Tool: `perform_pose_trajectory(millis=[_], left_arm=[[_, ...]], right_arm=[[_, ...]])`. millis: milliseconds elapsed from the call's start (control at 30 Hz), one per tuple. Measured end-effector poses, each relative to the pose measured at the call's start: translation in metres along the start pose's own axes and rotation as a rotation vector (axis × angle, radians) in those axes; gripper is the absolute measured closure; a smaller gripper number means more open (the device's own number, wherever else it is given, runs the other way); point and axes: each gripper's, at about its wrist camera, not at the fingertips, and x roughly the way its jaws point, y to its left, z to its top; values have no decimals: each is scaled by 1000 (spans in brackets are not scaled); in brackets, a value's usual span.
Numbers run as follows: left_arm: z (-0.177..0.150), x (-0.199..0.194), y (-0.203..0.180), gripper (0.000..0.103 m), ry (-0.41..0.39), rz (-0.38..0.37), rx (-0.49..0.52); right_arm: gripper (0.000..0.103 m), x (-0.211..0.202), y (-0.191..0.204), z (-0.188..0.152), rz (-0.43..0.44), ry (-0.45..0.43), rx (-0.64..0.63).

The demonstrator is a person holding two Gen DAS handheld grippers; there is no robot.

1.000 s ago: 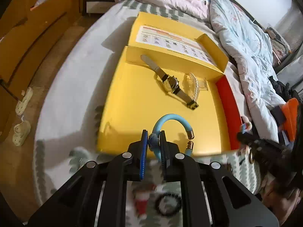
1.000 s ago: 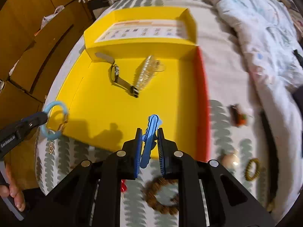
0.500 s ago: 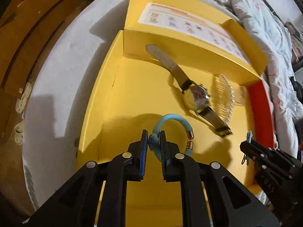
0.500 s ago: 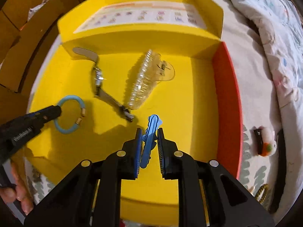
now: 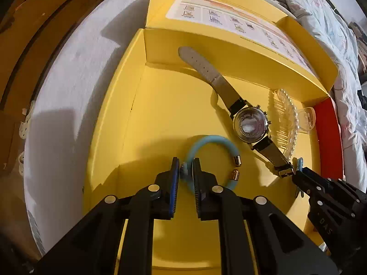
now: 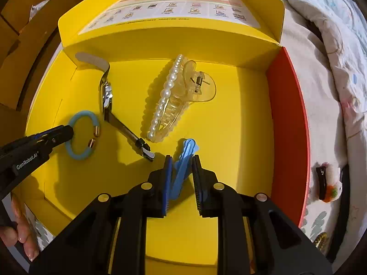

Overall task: Organize jewelry
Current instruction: 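Carry the bangle into the box and open left gripper while right gripper releases the hair clip, then withdraw both grippers from the box toward the gold brooch and garlic ornament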

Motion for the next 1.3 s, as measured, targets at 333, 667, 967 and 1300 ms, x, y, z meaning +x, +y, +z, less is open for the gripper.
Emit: perform_pose_trajectory(millis=[333,667,967,1300], left_arm=[[-6,-33,1,83,-89,-6,9],[-49,-103,43,51,-187,-28,-10],[-124,-99,94,48,-132,-18,-56],[-154,-88,101,48,-81,36,-16]], right_arm=[[77,-46,3,-9,25,-78,2],[57,-101,23,-43,43,-140,-63],[53,-127,18,-96,53,-156,-73],[48,-132,-14,-165,36,-127,-43]])
